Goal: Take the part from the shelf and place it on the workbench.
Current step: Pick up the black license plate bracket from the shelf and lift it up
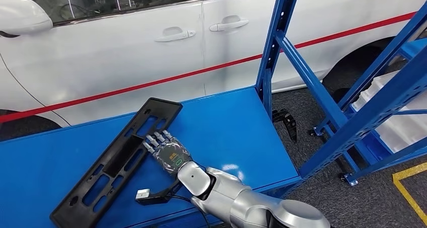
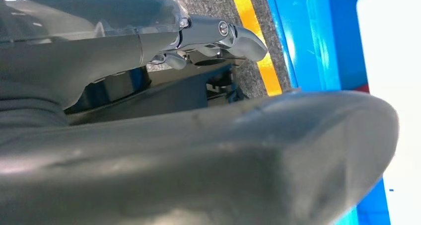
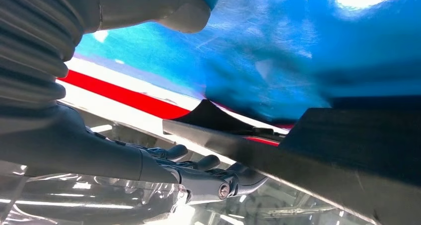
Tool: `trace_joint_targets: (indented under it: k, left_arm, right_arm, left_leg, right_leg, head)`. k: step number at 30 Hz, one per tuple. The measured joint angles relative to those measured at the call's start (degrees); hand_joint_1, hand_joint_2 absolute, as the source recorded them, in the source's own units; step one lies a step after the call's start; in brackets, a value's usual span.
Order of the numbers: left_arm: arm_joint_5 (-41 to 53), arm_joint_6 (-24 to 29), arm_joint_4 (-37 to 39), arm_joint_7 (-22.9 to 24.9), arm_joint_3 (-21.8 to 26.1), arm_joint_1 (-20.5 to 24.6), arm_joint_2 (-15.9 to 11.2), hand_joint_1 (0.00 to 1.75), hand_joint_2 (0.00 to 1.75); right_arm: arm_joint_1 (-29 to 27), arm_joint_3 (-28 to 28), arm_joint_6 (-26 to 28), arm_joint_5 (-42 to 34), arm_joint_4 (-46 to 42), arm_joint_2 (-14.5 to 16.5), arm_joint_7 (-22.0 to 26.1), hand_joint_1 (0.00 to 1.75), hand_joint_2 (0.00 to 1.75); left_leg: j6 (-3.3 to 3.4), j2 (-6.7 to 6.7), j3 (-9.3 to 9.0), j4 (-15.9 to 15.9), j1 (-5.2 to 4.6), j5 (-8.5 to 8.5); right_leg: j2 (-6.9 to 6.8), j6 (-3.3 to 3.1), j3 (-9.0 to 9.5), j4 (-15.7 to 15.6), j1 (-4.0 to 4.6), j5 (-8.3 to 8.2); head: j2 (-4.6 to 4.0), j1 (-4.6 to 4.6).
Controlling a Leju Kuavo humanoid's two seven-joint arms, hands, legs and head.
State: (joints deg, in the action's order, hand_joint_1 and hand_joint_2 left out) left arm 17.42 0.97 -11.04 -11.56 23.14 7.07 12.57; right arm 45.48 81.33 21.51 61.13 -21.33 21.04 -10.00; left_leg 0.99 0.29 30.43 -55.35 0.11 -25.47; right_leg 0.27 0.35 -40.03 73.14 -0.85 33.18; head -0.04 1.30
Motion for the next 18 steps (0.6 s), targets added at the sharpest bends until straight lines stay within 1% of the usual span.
trace_joint_targets:
  k: [1,2,3,4,5,6,8,9,10,11,12,13,14,15,16,18]
  left_arm:
    - [0.00,0.02,0.00,0.00,0.01,-0.05,0.01,0.00,0.00]
    - [0.00,0.03,0.00,-0.01,0.01,-0.07,0.02,0.00,0.00]
    - [0.00,0.03,0.00,-0.03,0.01,-0.05,0.03,0.00,0.00]
    - [0.00,0.03,0.00,-0.05,0.01,-0.02,0.03,0.00,0.00]
    - [0.01,0.03,0.00,-0.07,0.01,0.01,0.03,0.00,0.00]
    - [0.02,0.03,0.00,-0.08,0.01,0.04,0.03,0.00,0.00]
    - [0.09,0.03,0.00,-0.03,0.01,0.05,0.03,0.00,0.00]
    - [0.15,0.03,0.00,0.02,0.01,0.04,0.04,0.00,0.00]
    - [0.23,0.03,0.00,0.11,0.01,0.04,0.04,0.00,0.00]
    - [0.32,0.04,0.00,0.22,0.01,0.03,0.05,0.00,0.00]
    - [0.40,0.06,0.00,0.31,0.01,0.04,0.06,0.00,0.00]
    - [0.49,0.10,0.00,0.44,0.01,0.06,0.06,0.00,0.00]
    - [0.57,0.17,0.00,0.56,0.01,0.11,0.06,0.00,0.00]
    - [0.67,0.26,0.00,0.72,0.01,0.17,0.06,0.00,0.00]
    - [0.76,0.35,0.00,0.89,0.01,0.22,0.06,0.00,0.00]
    - [0.93,0.50,0.00,1.12,0.01,0.22,0.06,0.00,0.00]
  right_arm:
    - [-0.02,0.00,0.09,0.01,0.00,-0.02,-0.09,0.00,1.75]
    - [-0.01,0.00,0.18,0.01,0.00,-0.04,-0.13,0.00,1.75]
    - [0.04,-0.01,0.23,0.01,0.00,-0.04,-0.14,0.00,1.75]
    - [0.08,0.00,0.32,0.01,-0.02,-0.01,-0.14,0.00,1.75]
    - [0.11,0.00,0.43,0.01,-0.05,0.03,-0.16,0.00,1.75]
    - [0.12,0.01,0.58,0.01,-0.08,0.05,-0.25,0.00,1.75]
    - [0.09,0.02,1.05,0.02,-0.11,0.10,-0.72,0.00,1.75]
    - [0.08,0.02,1.42,0.07,-0.11,0.12,-1.04,0.00,1.75]
    - [0.06,0.02,1.79,0.14,-0.10,0.15,-1.42,0.00,1.75]
    - [0.01,0.02,2.17,0.25,-0.09,0.16,-1.74,0.00,1.75]
    - [-0.06,0.02,2.53,0.38,-0.08,0.17,-2.04,0.00,1.75]
    - [-0.17,0.02,2.82,0.49,-0.04,0.16,-2.37,0.00,1.75]
    - [-0.30,0.02,3.06,0.60,-0.02,0.15,-2.65,0.00,1.75]
    - [-0.39,0.02,3.24,0.66,0.01,0.14,-2.90,0.00,1.75]
    - [-0.45,0.02,3.34,0.69,0.02,0.14,-3.07,0.00,1.75]
    - [-0.45,0.01,3.56,0.71,0.02,0.15,-3.16,0.00,1.75]
  left_leg:
    - [-0.10,-0.03,0.00,-0.15,0.04,-0.08]
    - [-0.28,-0.09,0.01,-0.42,0.07,-0.25]
    - [-0.58,-0.16,0.13,-0.81,-0.01,-0.50]
    - [-0.89,-0.25,0.31,-1.25,-0.10,-0.76]
    - [-1.19,-0.31,0.47,-1.57,-0.20,-0.97]
    - [-1.47,-0.35,0.60,-1.75,-0.28,-1.09]
    - [-1.96,-0.38,0.67,-1.91,-0.10,-1.31]
    - [-2.23,-0.37,0.96,-2.61,0.00,-1.88]
    - [-2.51,-0.37,1.76,-4.38,0.11,-3.05]
    - [-2.74,-0.36,3.09,-7.26,0.22,-4.69]
    - [-2.92,-0.34,4.85,-11.05,0.30,-6.55]
    - [-3.05,-0.33,6.66,-14.85,0.40,-8.04]
    - [-3.11,-0.32,7.90,-17.44,0.47,-8.65]
    - [-3.10,-0.31,8.22,-18.05,0.50,-8.14]
    - [-3.01,-0.31,7.48,-16.41,0.52,-6.60]
    - [-2.64,-0.30,4.06,-8.94,0.52,-2.49]
  right_leg:
    - [-0.04,0.06,1.07,-2.13,-0.08,-1.68]
    - [-0.09,0.07,2.88,-5.73,-0.20,-3.72]
    - [-0.11,0.00,4.60,-9.23,-0.21,-5.08]
    - [-0.07,-0.23,5.85,-11.90,-0.25,-5.95]
    - [-0.01,-0.51,6.45,-13.30,-0.20,-6.14]
    - [0.05,-0.87,6.46,-13.53,-0.07,-5.90]
    - [0.06,-1.56,6.42,-13.65,0.01,-6.02]
    - [0.02,-1.86,6.46,-13.75,-0.04,-6.08]
    - [-0.04,-2.12,6.48,-13.88,-0.13,-6.15]
    - [-0.11,-2.31,6.48,-13.95,-0.19,-6.19]
    - [-0.16,-2.41,6.43,-13.96,-0.16,-6.19]
    - [-0.20,-2.47,6.37,-13.95,-0.11,-6.19]
    - [-0.22,-2.50,6.36,-13.94,-0.06,-6.18]
    - [-0.18,-2.51,6.40,-13.94,-0.04,-6.16]
    - [-0.09,-2.51,6.51,-13.94,-0.03,-6.13]
    - [0.13,-2.41,6.80,-13.95,-0.03,-6.05]
  head:
    - [0.00,-0.01]
    - [0.00,-0.01]
    - [0.00,-0.01]
    - [0.00,0.03]
    - [0.00,0.06]
    - [0.00,0.10]
    - [0.00,0.10]
    - [0.00,0.12]
    - [0.00,0.15]
    - [0.00,0.19]
    - [0.00,0.23]
    - [0.00,0.25]
    - [0.00,0.24]
    - [0.00,0.24]
    - [0.00,0.25]
    - [0.00,0.25]
